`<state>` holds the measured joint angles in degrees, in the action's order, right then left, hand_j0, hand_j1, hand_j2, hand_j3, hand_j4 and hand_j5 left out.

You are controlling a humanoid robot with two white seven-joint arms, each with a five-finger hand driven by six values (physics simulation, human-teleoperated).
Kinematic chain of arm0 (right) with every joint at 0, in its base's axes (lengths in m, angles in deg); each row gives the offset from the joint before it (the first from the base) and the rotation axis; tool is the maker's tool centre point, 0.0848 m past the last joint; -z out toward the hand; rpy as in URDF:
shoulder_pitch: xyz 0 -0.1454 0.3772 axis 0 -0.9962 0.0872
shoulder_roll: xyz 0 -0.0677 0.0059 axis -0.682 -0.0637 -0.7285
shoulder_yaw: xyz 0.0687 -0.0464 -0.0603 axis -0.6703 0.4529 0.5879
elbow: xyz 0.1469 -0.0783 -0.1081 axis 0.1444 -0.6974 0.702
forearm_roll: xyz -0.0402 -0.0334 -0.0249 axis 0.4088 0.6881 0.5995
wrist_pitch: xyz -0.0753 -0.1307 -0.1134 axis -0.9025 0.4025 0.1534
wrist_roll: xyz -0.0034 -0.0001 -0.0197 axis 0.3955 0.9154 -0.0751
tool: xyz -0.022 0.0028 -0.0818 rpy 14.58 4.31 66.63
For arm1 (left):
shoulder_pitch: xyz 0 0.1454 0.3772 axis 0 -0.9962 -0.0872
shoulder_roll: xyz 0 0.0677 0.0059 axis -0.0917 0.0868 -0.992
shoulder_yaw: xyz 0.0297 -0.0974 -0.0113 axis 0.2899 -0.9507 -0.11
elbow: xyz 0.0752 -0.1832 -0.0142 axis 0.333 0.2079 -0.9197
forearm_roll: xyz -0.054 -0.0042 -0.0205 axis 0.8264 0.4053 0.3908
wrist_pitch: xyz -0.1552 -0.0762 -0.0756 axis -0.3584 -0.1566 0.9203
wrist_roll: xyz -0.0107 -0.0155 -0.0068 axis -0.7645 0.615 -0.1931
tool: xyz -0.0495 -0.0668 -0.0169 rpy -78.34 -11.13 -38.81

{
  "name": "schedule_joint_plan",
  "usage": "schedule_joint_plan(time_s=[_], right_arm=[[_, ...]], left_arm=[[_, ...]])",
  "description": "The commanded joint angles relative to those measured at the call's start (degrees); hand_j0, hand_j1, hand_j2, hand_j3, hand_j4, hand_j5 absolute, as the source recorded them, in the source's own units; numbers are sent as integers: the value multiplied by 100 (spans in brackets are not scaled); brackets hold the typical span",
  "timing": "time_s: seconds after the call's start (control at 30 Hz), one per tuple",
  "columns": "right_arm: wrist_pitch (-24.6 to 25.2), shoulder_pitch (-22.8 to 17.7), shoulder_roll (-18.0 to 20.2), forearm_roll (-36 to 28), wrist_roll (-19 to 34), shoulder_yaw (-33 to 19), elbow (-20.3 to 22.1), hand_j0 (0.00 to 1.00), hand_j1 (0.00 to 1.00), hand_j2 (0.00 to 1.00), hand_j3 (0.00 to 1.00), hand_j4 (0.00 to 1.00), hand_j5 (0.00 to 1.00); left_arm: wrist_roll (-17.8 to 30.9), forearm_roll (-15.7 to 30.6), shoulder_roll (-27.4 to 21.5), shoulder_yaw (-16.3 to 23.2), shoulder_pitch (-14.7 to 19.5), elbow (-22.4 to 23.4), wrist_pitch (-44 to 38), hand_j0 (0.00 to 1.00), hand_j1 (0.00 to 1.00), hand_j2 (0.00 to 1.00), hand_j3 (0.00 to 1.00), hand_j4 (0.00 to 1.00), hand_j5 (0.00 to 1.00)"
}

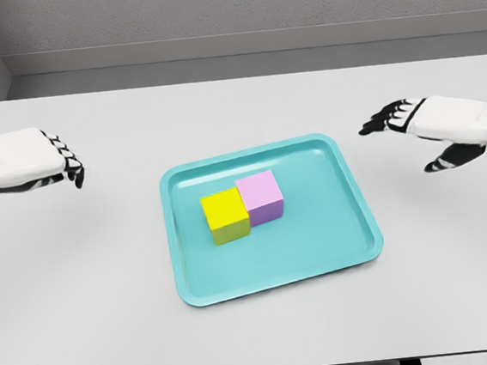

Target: Push two cubes

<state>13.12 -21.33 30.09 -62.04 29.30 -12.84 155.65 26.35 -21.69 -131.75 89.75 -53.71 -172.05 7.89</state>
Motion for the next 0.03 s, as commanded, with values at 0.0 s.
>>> schedule_joint_plan(time_s=[0.0], right_arm=[[17,0,22,-169,-3,-24,-28,100,100,100,100,100,100]], left_arm=[[-8,229,-205,-162,0,249,-15,48,48,48,48,48,48]])
